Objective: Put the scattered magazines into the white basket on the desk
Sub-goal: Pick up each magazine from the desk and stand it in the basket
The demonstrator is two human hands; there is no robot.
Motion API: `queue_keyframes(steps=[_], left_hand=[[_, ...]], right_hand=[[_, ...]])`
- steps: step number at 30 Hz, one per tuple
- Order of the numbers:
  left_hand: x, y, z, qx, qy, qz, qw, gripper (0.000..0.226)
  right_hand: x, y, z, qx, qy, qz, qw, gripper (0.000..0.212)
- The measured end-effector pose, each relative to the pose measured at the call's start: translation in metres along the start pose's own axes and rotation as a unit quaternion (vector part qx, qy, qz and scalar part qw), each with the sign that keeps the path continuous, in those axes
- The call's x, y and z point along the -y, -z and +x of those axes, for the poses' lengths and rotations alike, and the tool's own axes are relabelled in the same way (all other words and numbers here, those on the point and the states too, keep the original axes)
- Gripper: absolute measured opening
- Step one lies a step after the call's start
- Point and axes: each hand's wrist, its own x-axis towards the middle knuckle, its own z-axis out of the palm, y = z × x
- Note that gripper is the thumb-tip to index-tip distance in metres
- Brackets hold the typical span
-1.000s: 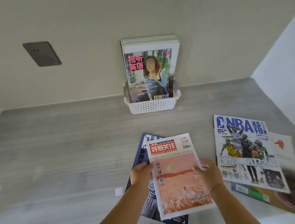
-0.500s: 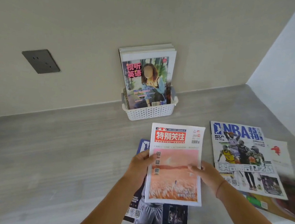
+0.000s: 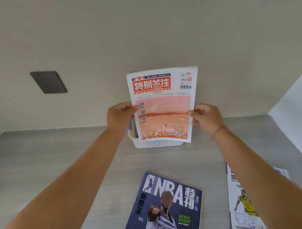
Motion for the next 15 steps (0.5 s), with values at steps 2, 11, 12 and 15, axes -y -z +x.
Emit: queue_keyframes(steps=[2,11,12,15], left_hand=[[-0.017,-0.005,0.022,-0.025,-0.019,-0.006,0.999,0.013],[0.028,-0.022,0.070,-0.061,0.005,0.029,0.998,0.022],[0.037,-0.022,0.072,-0.068,0.012,0.032,0.997,0.021],[0.057,-0.024,0.076,-0.099,0.031,0.050,0.993,0.016]], right_hand=[[0.014,-0.004,0.024,-0.003,0.022,-0.011,1.000,0.024],[-0.026,-0.042,0.068,-0.012,-0.016,-0.042,0.999,0.011],[-0.033,-0.046,0.070,-0.016,-0.021,-0.047,0.999,0.012],[-0.050,-0.058,0.075,-0.029,-0.038,-0.061,0.997,0.012]])
